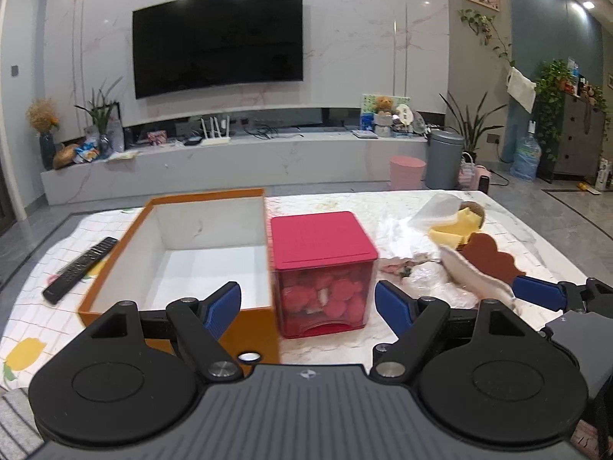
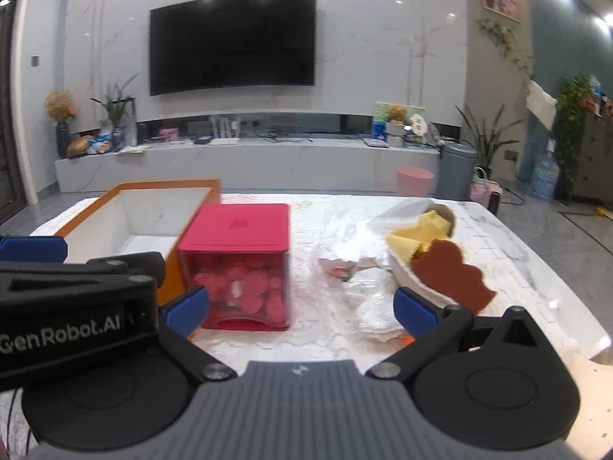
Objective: Organize soft objects
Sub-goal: 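Reach the left gripper to the plastic-wrapped white bundle and close on it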
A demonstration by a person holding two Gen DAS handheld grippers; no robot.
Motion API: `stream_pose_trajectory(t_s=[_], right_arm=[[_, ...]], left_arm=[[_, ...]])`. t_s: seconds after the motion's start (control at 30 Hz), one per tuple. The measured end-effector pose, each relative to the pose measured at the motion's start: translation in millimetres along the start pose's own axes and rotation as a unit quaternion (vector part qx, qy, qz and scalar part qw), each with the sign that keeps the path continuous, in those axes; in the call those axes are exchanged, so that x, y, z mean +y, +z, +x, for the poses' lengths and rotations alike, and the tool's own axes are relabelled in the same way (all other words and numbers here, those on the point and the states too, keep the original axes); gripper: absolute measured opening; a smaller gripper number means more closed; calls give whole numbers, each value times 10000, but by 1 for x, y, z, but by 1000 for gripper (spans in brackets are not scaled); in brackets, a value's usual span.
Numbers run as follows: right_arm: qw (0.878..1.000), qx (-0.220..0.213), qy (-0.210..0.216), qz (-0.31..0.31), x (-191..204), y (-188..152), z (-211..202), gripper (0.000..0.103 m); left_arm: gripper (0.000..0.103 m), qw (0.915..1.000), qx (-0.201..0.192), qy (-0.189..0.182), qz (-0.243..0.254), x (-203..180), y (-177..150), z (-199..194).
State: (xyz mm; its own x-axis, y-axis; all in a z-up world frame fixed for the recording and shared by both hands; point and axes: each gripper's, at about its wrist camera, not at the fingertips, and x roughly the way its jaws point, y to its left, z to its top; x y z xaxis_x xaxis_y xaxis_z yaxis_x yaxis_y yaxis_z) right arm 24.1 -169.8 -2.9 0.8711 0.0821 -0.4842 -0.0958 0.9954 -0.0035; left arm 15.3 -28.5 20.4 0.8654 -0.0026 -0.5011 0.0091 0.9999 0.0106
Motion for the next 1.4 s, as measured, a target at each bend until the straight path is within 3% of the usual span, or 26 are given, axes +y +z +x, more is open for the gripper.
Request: stream_pose_trajectory(t_s=[0.2,0.3,0.5,0.63,0.73,0.8,0.9,1.0,1.1,1.27,1.4], right_arm=[[9990,151,-411,37,-27,6,9,100],[9959,457,-653,427,-55,4,19,100],[9751,742,-1155,1739,-136,2,22,100],[9641,878,-1470,2030,-170,7,26,100],[9692,965,-1415,1770,-171,14,36,100],[9761,1165,-1427,1153,-158,17,52,98],[9811,1433,-1293,127,-128,16,78,82],[9795,1694,-986,-455,-110,14,105,81],[9719,1819,-1091,-1026,-98,12,129,81],[9624,1971,-1429,-1207,-104,13,159,78],[9661,1966,-1259,-1103,-109,9,159,52]], left_arm=[[93,9987,89,-493,-4,-23,15,14],[93,9961,171,-838,-202,-30,20,23],[93,9881,210,-1519,76,-52,17,41],[93,9833,389,-1773,155,-67,5,61],[93,9813,543,-1825,282,-72,-6,77],[93,9812,722,-1724,474,-73,-14,90],[93,9781,974,-1638,831,-75,-28,103],[93,9769,1006,-1679,853,-70,-40,106],[93,9733,1011,-1851,902,-69,-51,112],[93,9726,1084,-1799,1000,-67,-61,115],[93,9739,1059,-1803,884,-62,-59,113]])
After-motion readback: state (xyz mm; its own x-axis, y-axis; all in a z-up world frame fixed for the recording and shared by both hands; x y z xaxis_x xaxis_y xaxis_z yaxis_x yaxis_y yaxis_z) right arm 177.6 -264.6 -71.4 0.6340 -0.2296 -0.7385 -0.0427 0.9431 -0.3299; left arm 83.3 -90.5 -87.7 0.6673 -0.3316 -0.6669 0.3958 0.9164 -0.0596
